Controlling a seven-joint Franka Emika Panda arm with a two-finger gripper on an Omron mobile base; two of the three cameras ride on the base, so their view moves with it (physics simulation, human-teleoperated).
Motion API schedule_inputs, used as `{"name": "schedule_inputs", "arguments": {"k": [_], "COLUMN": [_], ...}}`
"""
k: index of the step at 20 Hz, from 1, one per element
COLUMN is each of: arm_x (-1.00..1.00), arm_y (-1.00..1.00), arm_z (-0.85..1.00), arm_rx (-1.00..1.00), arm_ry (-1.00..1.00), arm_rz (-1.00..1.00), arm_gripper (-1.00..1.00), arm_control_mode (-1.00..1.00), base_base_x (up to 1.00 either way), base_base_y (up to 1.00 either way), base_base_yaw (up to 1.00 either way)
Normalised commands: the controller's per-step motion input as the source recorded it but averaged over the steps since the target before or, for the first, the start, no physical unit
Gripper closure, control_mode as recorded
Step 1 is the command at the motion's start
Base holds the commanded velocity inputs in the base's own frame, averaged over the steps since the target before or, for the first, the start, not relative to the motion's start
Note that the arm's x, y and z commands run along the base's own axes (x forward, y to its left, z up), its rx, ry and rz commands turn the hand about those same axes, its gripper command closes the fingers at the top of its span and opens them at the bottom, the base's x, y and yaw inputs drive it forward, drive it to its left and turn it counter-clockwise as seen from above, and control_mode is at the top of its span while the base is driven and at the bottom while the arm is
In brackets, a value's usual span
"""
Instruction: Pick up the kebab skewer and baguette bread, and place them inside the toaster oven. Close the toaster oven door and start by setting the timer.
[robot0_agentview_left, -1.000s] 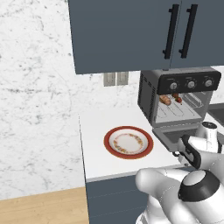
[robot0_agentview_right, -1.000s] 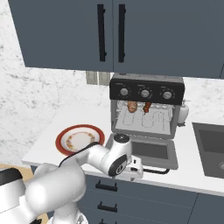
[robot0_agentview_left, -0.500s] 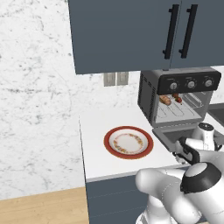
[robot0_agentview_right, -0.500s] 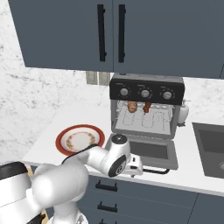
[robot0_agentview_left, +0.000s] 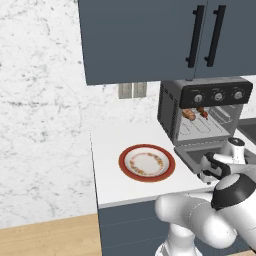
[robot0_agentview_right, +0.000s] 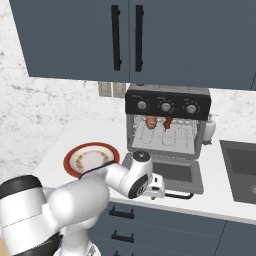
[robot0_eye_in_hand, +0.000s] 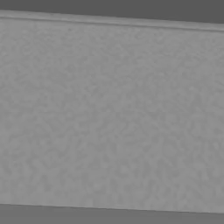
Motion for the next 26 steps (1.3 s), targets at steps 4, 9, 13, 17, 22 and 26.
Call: {"name": "schedule_inputs", "arguments": {"k": [4, 9, 13, 17, 22, 26], "arm_x": [0.47, 0.38, 0.47, 0.47, 0.68, 0.68], "arm_y": [0.11, 0.18, 0.17, 0.29, 0.48, 0.53], "arm_z": [0.00, 0.00, 0.00, 0.04, 0.02, 0.01], "arm_rx": [0.00, -0.01, -0.01, -0.02, -0.05, -0.09], "arm_ry": [-0.11, -0.20, -0.18, -0.30, -0.44, -0.57], "arm_rz": [-0.05, -0.08, -0.08, -0.07, -0.06, -0.04], "arm_gripper": [-1.00, -1.00, -1.00, -1.00, -1.00, -1.00], "arm_control_mode": [-1.00, -1.00, -1.00, -1.00, -1.00, -1.00], "base_base_x": [0.00, 0.00, 0.00, 0.00, 0.00, 0.00], "base_base_y": [0.00, 0.00, 0.00, 0.00, 0.00, 0.00], "base_base_yaw": [0.00, 0.00, 0.00, 0.00, 0.00, 0.00]}}
